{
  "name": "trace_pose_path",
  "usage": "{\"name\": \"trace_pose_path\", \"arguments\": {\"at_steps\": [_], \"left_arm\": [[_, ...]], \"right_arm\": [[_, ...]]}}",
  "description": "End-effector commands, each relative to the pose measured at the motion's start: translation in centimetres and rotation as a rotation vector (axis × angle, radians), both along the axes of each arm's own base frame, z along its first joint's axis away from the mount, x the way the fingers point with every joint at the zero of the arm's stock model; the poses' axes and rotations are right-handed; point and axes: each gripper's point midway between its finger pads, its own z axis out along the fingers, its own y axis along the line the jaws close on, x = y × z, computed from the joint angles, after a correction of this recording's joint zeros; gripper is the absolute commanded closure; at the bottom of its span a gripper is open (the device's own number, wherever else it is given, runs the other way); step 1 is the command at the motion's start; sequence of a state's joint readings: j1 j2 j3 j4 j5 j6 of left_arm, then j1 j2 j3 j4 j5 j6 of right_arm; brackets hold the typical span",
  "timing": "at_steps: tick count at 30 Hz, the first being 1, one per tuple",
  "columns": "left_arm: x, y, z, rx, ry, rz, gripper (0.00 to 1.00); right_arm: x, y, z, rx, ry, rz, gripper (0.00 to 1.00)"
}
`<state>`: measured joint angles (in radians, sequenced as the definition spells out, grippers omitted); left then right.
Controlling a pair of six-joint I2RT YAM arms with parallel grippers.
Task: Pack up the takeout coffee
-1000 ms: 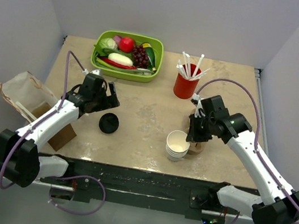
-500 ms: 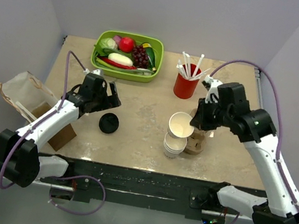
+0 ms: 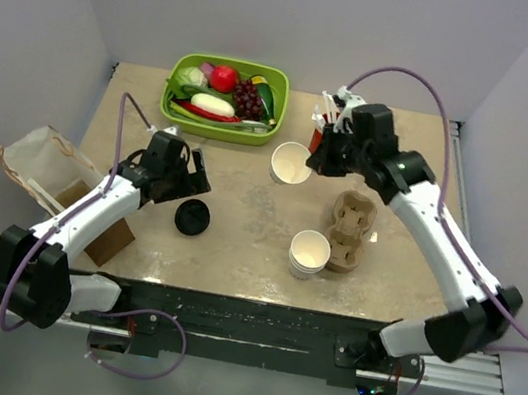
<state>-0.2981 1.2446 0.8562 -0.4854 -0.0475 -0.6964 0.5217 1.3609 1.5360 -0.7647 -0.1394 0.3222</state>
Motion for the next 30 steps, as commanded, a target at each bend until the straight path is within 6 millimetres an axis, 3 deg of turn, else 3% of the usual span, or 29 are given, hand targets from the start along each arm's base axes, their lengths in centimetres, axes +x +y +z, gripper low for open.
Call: {"name": "trace_pose_path", "arguments": {"at_steps": [1, 2, 3, 5, 6, 10, 15, 17, 19, 20, 22, 23, 26, 29, 30], "left_arm": [[-0.2, -0.9, 0.6, -0.025, 0.003, -0.010, 0.02], [-0.4, -0.9, 0.5, -0.024, 0.010, -0.004, 0.03], [-0.3, -1.0, 0.8, -0.020, 0.008, 0.002, 0.03], [-0.8, -1.5, 0.6, 0.015, 0.027, -0.001, 0.02], [-0.7, -1.7, 0.8, 0.021, 0.026, 0.005, 0.01], [-1.1, -2.4, 0.1, 0.067, 0.047, 0.009, 0.01], [-1.1, -2.9, -0.3, 0.111, 0.069, 0.017, 0.03], [-1.3, -2.8, -0.8, 0.143, 0.090, 0.025, 0.05], [-1.2, -2.9, -0.8, 0.160, 0.093, 0.027, 0.06], [-1.1, -3.1, -1.0, 0.165, 0.099, 0.023, 0.07], [-1.1, -3.5, -1.1, 0.170, 0.097, 0.013, 0.09], [-0.9, -3.6, -1.3, 0.172, 0.096, 0.011, 0.10], [-0.8, -4.2, -1.7, 0.173, 0.104, -0.004, 0.13], [-0.8, -4.7, -1.9, 0.179, 0.108, -0.011, 0.17], [-0.7, -4.8, -1.9, 0.185, 0.107, -0.007, 0.21]], "right_arm": [[6.0, 1.6, -4.2, -0.014, -0.001, -0.130, 1.00], [6.9, 1.9, -4.8, -0.021, -0.013, -0.129, 1.00], [7.9, 2.2, -7.1, -0.054, 0.018, -0.140, 1.00], [8.9, 3.0, -8.7, -0.061, 0.027, -0.130, 1.00], [9.4, 3.3, -10.7, -0.073, 0.065, -0.140, 1.00], [10.3, 4.4, -13.2, -0.084, 0.095, -0.140, 1.00], [10.3, 4.2, -15.6, -0.119, 0.119, -0.152, 1.00], [10.0, 4.2, -16.5, -0.126, 0.144, -0.147, 0.93], [9.9, 4.1, -16.6, -0.125, 0.150, -0.163, 0.87], [9.9, 3.9, -16.5, -0.125, 0.152, -0.174, 0.77], [10.1, 3.7, -16.0, -0.127, 0.141, -0.195, 0.69], [9.9, 3.3, -15.9, -0.140, 0.147, -0.208, 0.60], [10.1, 2.3, -14.5, -0.157, 0.117, -0.252, 0.51], [9.8, 1.4, -12.0, -0.137, 0.060, -0.289, 0.38], [9.5, 1.0, -10.2, -0.110, 0.025, -0.301, 0.34]]}}
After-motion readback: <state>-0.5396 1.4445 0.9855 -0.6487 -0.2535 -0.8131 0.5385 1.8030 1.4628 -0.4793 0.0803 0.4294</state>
